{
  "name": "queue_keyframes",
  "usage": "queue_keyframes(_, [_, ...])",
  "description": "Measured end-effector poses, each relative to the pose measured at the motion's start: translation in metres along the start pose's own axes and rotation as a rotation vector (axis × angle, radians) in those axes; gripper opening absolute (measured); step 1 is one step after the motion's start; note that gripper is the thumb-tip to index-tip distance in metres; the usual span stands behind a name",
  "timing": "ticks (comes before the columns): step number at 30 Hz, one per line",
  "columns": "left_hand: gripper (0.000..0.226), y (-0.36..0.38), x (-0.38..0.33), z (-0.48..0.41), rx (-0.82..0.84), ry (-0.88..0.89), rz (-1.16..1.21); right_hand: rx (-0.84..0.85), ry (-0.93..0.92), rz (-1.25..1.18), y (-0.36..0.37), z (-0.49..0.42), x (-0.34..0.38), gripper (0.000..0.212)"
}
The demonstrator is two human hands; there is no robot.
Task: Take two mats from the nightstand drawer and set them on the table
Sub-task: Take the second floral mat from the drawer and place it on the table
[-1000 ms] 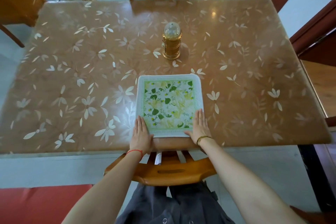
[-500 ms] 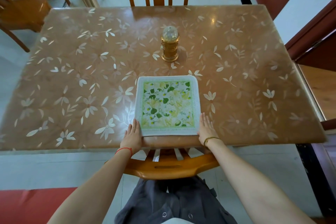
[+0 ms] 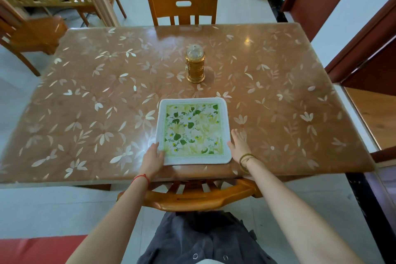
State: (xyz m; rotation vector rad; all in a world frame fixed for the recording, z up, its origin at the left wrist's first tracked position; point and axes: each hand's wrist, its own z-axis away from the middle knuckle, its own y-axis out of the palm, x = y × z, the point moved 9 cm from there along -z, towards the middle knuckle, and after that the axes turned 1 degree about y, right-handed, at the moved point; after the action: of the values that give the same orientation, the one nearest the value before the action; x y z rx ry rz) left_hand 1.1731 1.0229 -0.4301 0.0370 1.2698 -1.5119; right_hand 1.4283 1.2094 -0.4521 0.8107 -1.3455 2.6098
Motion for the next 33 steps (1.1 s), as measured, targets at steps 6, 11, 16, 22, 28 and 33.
queue_keyframes(6, [0.04, -0.025, -0.033, 0.004, -0.131, 0.015, 0.411, -0.207, 0.033, -0.449, -0.036, 0.011, 0.015, 0.037])
queue_keyframes(11, [0.032, -0.034, -0.048, 0.001, -0.111, 0.063, 0.578, -0.322, 0.063, -0.689, -0.054, 0.031, 0.018, 0.034])
queue_keyframes(16, [0.028, -0.033, -0.068, 0.004, 0.015, 0.175, 0.652, -0.477, 0.121, -0.857, -0.062, 0.066, 0.006, 0.031])
queue_keyframes(22, [0.026, -0.024, -0.092, 0.024, 0.219, 0.3, 0.619, -0.712, 0.221, -0.957, -0.051, 0.147, -0.025, 0.03])
queue_keyframes(28, [0.026, -0.004, -0.119, 0.07, 0.408, 0.422, 0.578, -0.886, 0.288, -1.088, -0.018, 0.248, -0.056, 0.027])
queue_keyframes(33, [0.024, 0.027, -0.134, 0.118, 0.58, 0.466, 0.583, -1.044, 0.383, -1.22, 0.015, 0.337, -0.082, 0.034])
